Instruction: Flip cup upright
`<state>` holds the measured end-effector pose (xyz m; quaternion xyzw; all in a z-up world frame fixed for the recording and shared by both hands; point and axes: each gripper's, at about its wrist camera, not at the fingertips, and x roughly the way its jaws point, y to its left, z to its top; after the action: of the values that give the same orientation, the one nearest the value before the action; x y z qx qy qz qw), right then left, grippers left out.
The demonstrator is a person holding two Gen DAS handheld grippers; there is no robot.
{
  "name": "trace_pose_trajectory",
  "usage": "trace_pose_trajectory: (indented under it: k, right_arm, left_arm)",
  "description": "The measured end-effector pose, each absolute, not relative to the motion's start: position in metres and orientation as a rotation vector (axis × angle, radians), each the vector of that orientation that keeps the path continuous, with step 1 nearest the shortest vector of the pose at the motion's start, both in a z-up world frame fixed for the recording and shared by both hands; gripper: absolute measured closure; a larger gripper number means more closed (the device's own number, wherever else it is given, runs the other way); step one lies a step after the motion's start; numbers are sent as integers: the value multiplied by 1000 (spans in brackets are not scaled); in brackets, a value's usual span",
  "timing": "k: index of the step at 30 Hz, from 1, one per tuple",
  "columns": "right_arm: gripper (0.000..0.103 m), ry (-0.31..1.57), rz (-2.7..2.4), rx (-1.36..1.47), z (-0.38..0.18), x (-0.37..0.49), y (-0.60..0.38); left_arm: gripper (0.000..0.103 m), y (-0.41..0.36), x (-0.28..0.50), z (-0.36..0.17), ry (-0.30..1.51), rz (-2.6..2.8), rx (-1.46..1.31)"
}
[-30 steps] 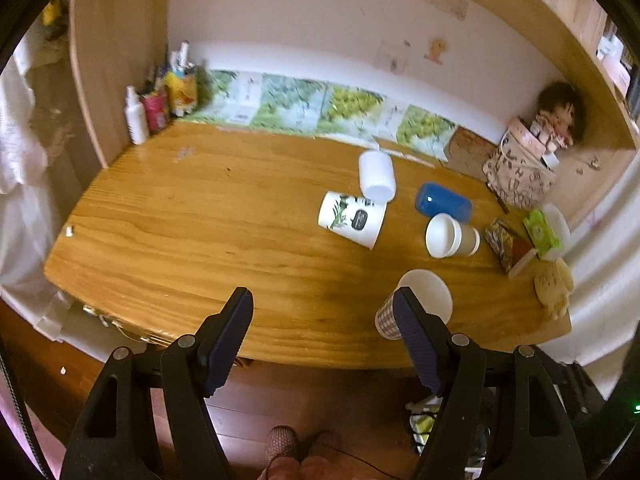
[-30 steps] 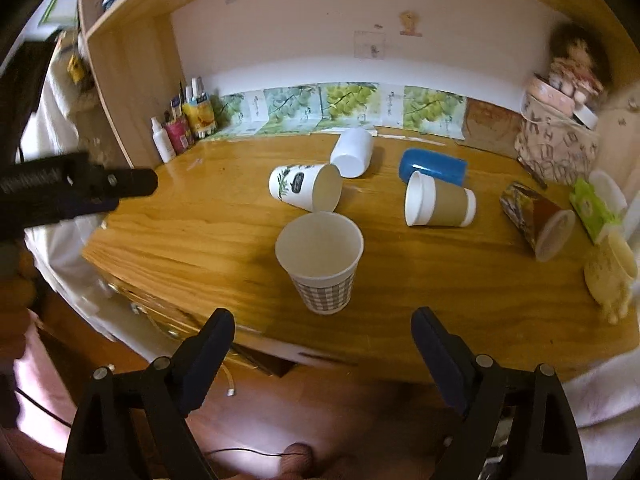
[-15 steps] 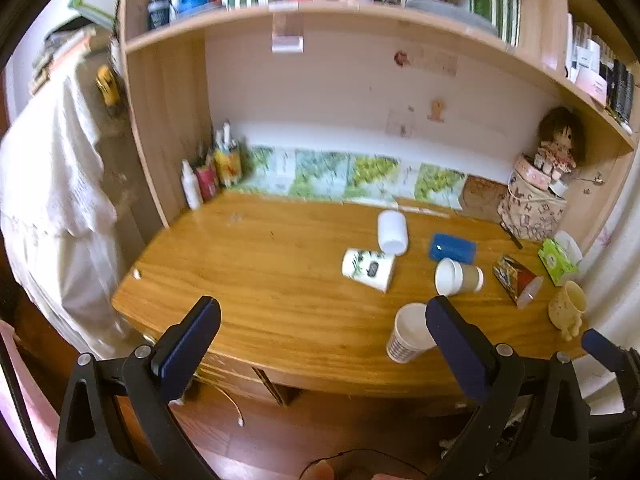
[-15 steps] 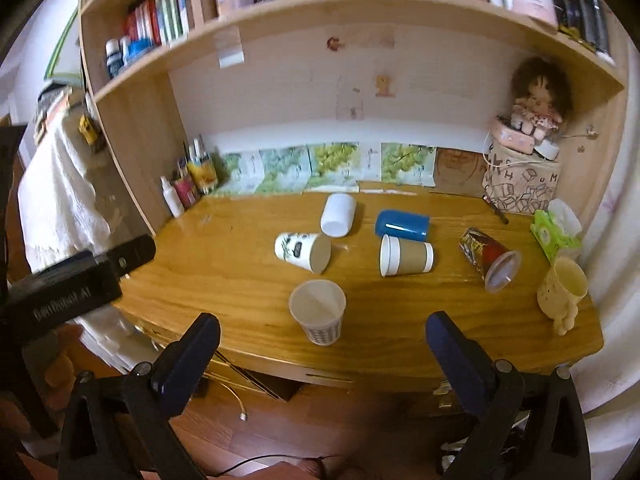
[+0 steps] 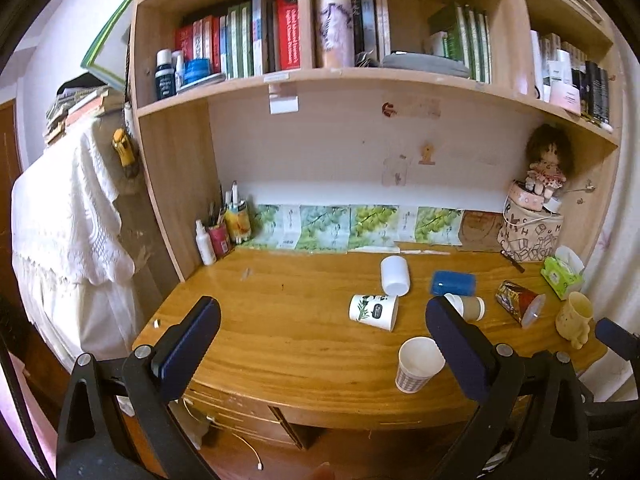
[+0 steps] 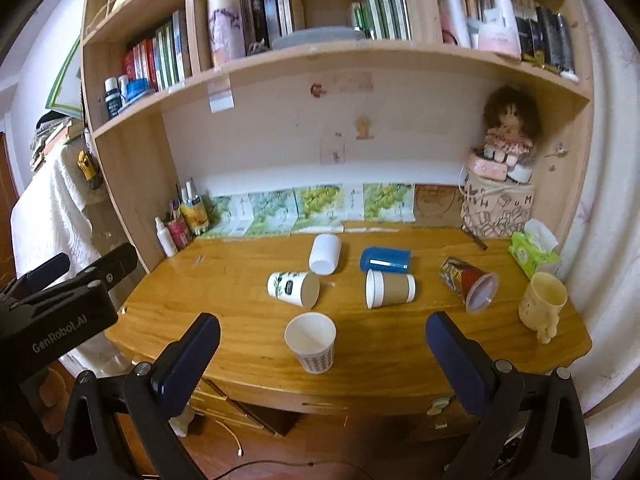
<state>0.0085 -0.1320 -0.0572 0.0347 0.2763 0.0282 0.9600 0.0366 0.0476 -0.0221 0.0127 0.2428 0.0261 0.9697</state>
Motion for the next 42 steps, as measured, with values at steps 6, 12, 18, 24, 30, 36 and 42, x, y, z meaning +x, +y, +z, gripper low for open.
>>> trace_pose_trajectory:
  k: [6,12,18,24,30,36,42]
  right_arm:
    - [0,526,55,55,-53,2,-130]
    - [0,502,31,56,-51,-5,-134]
    - [0,480,11,74,-49,-11,-141]
    - [0,468,17,85,-48,-15,-147]
    - [0,475,48,94,-49,-15,-146]
    - [0,477,77,87,-49,-13,-143]
    - [0,478,75,86,-48,-12,-143]
  left_arm:
    - [0,42,30,-19,462,38,41]
    - [0,34,24,-18,448,20,51]
    - [0,26,17,-18,449,0,64]
    - [0,23,13,-18,454,11,68]
    - [0,27,8,-19,461,36,60]
    - [0,27,6,-18,455,51,57]
    - [0,26,7,-17,451,43,56]
